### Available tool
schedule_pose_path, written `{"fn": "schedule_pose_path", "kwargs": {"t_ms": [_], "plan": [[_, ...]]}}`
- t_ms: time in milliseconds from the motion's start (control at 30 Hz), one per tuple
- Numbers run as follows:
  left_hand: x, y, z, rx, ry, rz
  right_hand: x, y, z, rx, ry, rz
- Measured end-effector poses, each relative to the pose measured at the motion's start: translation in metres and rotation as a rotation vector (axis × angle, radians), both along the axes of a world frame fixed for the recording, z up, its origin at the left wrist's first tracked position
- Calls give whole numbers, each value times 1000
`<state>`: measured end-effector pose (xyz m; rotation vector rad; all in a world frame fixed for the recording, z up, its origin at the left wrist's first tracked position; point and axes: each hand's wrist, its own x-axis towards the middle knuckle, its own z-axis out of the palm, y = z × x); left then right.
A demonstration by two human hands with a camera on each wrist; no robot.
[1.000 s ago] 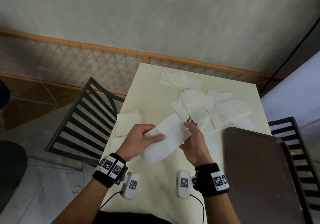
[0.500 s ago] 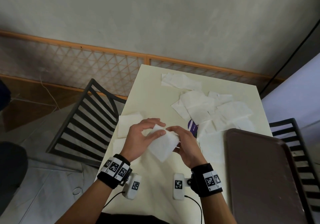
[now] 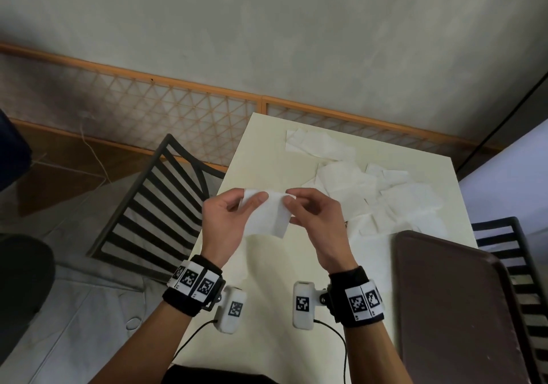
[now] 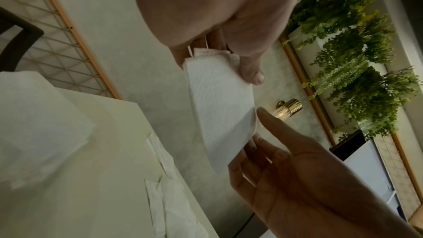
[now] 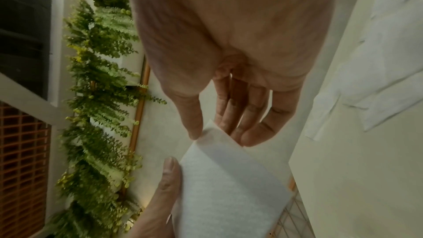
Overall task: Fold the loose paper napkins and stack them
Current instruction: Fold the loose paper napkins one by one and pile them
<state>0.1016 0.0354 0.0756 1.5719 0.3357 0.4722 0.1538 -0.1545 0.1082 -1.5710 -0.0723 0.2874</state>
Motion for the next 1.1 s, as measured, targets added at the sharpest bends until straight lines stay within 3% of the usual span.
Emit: {"fn": "schedule_pose_path", "kwargs": {"t_ms": [300, 467, 767, 867, 1000, 1100], "plan": [[-2, 3, 18, -85, -4, 146, 17, 30, -13, -117, -120, 31], [8, 17, 12, -106, 59, 175, 30, 67, -22, -265, -212, 188], [42, 70, -61, 248, 373, 319, 76, 125, -97, -612, -184, 371], [48, 81, -87, 438, 527, 273, 87, 134, -128, -760, -129, 431], [54, 91, -114, 542, 715, 164, 90, 141, -139, -967, -94, 510], [57, 91, -115, 588, 724, 139, 97, 136, -133, -1062, -162, 494]]}}
